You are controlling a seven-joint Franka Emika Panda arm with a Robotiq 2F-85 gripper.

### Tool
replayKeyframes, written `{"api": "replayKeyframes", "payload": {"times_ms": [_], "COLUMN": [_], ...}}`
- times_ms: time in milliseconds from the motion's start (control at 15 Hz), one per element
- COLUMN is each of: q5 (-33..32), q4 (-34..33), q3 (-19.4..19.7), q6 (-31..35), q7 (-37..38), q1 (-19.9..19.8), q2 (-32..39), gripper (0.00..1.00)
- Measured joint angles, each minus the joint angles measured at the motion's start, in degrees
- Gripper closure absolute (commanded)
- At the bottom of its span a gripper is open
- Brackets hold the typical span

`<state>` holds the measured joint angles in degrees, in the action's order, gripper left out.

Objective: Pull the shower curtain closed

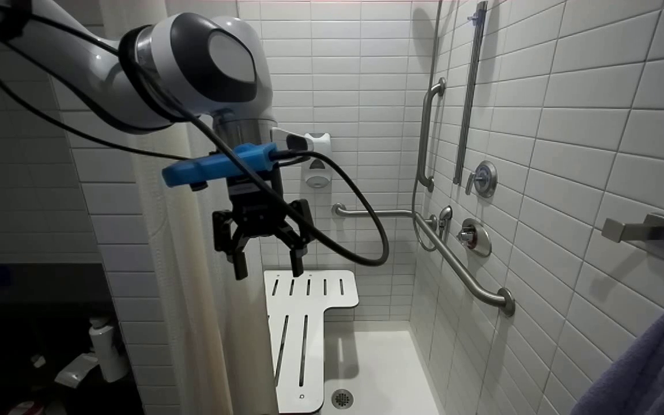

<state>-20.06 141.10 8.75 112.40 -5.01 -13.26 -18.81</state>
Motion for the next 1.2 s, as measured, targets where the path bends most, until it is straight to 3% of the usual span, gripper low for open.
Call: {"api": "replayKeyframes", "payload": {"times_ms": [800,1200], "q5": [-0.1,-3.5], "q4": [-0.4,-4.0], "q3": [0.2,0.6], "q6": [0.2,2.4], "q7": [0.0,-1.5], "q1": [0.0,0.0], "q2": [0.0,1.3], "gripper": [0.00,0.00]}}
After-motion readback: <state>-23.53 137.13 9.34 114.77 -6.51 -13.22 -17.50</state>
